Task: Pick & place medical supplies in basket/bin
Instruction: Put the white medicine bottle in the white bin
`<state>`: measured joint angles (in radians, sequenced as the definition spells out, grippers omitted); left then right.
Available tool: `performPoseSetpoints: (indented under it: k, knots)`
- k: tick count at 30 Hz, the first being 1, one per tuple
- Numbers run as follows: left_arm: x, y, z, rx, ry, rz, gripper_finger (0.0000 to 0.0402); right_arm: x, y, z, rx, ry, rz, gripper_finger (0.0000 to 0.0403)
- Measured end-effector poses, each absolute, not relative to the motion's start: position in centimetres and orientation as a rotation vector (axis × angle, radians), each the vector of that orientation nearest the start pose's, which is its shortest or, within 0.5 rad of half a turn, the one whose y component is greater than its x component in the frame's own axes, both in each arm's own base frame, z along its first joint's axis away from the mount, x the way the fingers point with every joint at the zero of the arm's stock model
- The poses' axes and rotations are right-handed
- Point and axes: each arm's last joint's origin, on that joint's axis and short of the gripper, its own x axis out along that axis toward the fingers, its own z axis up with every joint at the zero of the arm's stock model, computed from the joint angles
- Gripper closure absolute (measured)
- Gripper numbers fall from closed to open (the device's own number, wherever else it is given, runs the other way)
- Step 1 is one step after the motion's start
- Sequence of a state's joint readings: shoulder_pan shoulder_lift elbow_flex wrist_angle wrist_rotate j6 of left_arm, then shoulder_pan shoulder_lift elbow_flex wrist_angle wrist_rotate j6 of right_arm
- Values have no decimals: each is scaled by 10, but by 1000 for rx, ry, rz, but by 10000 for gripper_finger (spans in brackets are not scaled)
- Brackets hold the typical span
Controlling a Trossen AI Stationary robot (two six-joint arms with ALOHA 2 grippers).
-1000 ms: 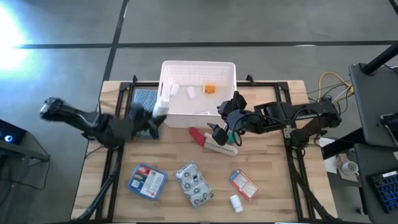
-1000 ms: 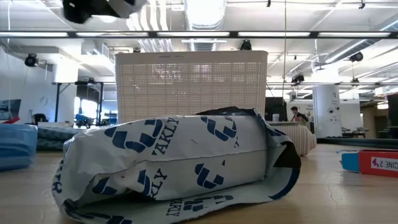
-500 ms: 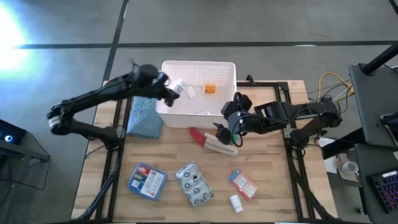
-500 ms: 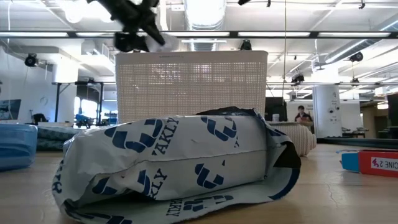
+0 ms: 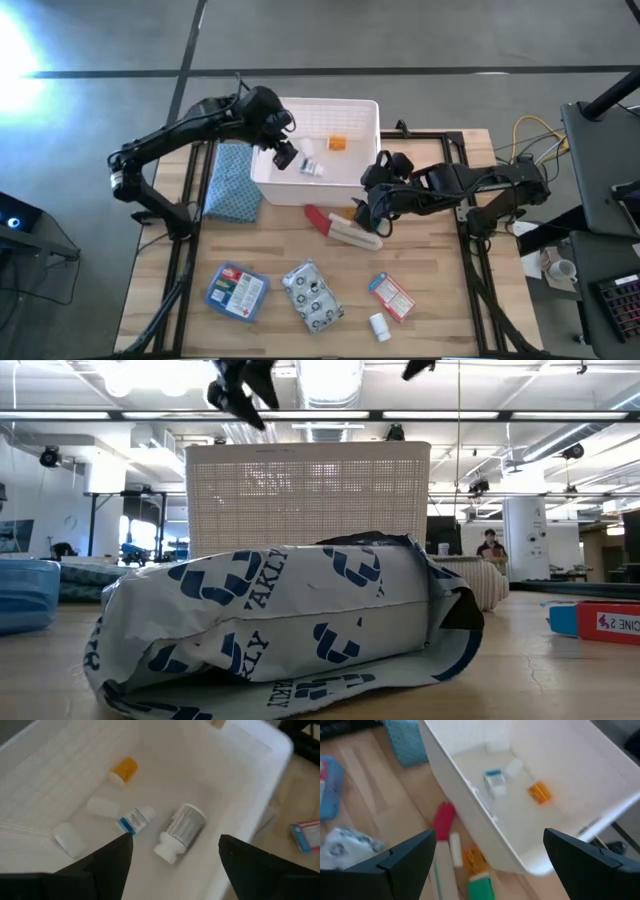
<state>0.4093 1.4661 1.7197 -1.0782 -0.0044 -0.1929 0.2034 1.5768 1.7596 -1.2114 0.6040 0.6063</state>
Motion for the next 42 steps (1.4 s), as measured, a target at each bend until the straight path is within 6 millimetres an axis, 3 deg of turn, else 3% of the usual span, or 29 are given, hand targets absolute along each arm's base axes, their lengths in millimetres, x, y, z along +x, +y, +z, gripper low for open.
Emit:
performPoseSetpoints:
  k: [5, 8, 12, 18, 24, 31, 42]
  knots:
    - [233, 70, 433, -361, 698, 397, 126, 279, 53, 379, 205, 978, -644, 44]
    - [218, 40, 430, -384, 682, 387, 125, 267, 69, 364, 232, 1111, -632, 44]
    - [195, 3, 411, -433, 650, 407, 125, 262, 91, 340, 321, 1189, -615, 44]
    - [176, -37, 367, -565, 529, 378, 125, 260, 124, 289, 505, 1302, -488, 44]
    - [176, -60, 325, -721, 438, 268, 125, 258, 151, 242, 735, 1418, -376, 44]
    - [178, -77, 293, -790, 452, 208, 126, 263, 185, 217, 930, 1435, -382, 44]
    - [186, -90, 297, -753, 482, 176, 126, 287, 221, 187, 988, 1473, -440, 44]
